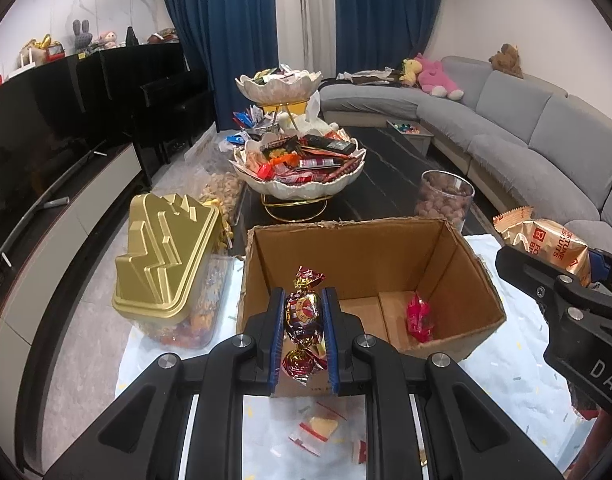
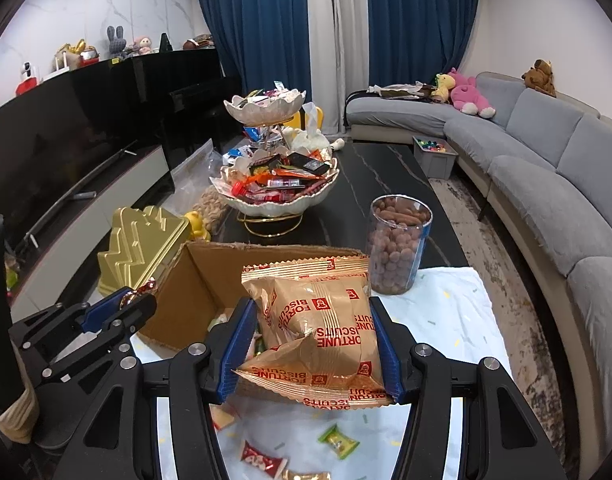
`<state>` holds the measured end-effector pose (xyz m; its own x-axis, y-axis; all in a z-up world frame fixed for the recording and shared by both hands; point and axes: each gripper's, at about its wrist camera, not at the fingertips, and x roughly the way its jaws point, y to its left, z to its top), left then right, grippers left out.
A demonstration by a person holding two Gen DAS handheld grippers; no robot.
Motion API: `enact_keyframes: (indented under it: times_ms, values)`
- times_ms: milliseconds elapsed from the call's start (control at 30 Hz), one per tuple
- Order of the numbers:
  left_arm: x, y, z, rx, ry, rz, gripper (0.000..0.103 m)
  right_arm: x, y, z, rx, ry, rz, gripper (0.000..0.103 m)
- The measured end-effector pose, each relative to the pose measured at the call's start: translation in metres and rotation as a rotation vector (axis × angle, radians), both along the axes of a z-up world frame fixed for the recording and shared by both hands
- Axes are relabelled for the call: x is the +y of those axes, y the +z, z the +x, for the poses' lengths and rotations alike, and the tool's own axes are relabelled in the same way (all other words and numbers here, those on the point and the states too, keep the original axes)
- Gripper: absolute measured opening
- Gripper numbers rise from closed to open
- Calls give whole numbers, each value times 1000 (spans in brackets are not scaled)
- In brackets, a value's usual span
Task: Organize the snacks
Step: 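Carry red candy in left tool and biscuit bag in right tool over box, then open both tools to drop candy and biscuit bag into the box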
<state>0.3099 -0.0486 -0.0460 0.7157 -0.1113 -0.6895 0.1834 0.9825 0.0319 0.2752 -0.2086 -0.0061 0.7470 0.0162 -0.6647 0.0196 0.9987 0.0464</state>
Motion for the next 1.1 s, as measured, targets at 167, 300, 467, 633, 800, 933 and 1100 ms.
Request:
enact_keyframes:
  times_ms: [167, 300, 467, 633, 800, 933, 1100]
  values:
    - [-2, -6, 16, 10, -7, 16, 19, 5, -3, 16, 2, 21, -13, 57]
    - [-2, -11, 28, 32, -4, 12, 19, 9, -10, 31, 17, 30, -3, 57]
    - [-2, -19, 42, 46, -7, 36, 19, 13, -17, 48, 32, 30, -12, 57]
    - [-1, -28, 55, 65, 0, 39, 19, 15, -23, 58, 45, 34, -26, 57]
    - [-2, -33, 60, 79, -5, 29, 20, 14, -28, 64, 62, 38, -25, 57]
    - [-3, -35, 60, 82, -18, 24, 20, 11, -32, 68, 78, 44, -20, 57]
    - [-1, -33, 58, 85, -31, 7, 34, 14, -36, 73, 102, 73, -29, 59]
